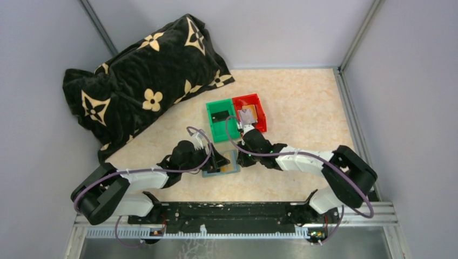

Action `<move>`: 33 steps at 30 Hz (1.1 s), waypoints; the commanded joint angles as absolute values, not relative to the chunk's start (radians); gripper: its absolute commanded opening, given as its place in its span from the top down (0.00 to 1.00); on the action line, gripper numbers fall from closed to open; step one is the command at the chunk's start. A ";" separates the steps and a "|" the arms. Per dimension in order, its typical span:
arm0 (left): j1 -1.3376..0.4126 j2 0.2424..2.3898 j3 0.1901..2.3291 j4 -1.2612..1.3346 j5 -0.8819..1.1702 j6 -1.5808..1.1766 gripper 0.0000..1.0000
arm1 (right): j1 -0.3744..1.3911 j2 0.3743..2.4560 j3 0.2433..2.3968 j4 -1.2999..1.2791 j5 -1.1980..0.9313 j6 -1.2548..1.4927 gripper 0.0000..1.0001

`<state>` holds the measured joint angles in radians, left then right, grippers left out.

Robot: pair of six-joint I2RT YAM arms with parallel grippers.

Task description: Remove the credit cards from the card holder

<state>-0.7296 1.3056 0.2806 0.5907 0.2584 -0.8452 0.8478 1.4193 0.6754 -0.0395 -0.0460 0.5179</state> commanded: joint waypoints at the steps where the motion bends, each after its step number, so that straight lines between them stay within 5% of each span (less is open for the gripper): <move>1: -0.733 1.260 0.264 0.531 0.181 -0.800 0.19 | 0.841 1.483 0.735 0.060 -0.083 0.510 1.00; 19: -0.733 1.363 0.247 0.621 0.198 -0.812 0.18 | 0.842 1.604 0.630 0.173 -0.118 0.543 1.00; 33: -0.732 1.322 0.209 0.788 0.193 -0.892 0.34 | 0.848 1.624 0.604 0.204 -0.132 0.555 1.00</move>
